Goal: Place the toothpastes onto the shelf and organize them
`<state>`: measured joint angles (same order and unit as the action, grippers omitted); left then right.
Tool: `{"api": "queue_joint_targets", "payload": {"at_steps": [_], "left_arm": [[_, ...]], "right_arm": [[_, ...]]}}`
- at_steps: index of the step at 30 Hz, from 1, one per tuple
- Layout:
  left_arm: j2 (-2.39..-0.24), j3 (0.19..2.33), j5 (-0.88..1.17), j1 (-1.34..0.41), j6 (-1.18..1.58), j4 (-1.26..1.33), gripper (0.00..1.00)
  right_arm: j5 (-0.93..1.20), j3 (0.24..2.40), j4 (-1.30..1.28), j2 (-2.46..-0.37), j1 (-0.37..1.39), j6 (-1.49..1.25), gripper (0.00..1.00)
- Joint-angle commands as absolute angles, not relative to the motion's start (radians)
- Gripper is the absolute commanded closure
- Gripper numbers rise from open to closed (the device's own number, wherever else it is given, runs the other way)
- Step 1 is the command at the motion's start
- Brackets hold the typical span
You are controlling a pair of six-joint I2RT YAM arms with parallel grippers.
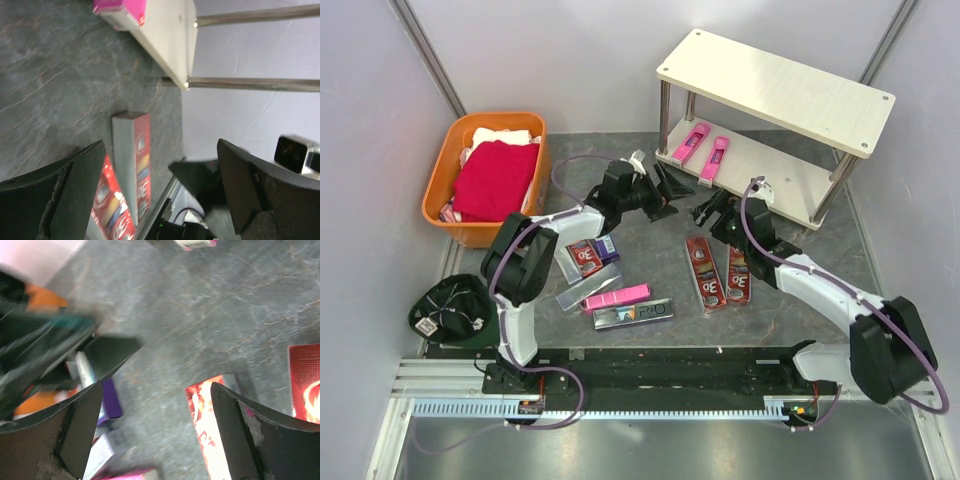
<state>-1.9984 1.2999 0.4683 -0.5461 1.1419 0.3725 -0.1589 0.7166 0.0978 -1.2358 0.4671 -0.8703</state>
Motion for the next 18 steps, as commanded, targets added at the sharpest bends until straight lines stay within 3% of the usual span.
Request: {"api": "queue_joint_targets", "payload": {"at_steps": [1,9,18], "left_arm": [[-1.847,1.16,0.417,-0.537,0.99,0.341,0.0],[-1.502,0.873,0.324,-0.537,0.847,0.238,0.0],[-1.322,0.726,0.262,-0.537,0.781,0.121,0.0]], "right_arm": [[-0.221,0.768,0.184,-1.321,0.454,-0.841,0.05],[-0.227,0.767,0.334,-1.42,0.408,-0.861,0.12],[-0.189,0.784,0.428,-1.511,0.321,-0.894,0.13]]}}
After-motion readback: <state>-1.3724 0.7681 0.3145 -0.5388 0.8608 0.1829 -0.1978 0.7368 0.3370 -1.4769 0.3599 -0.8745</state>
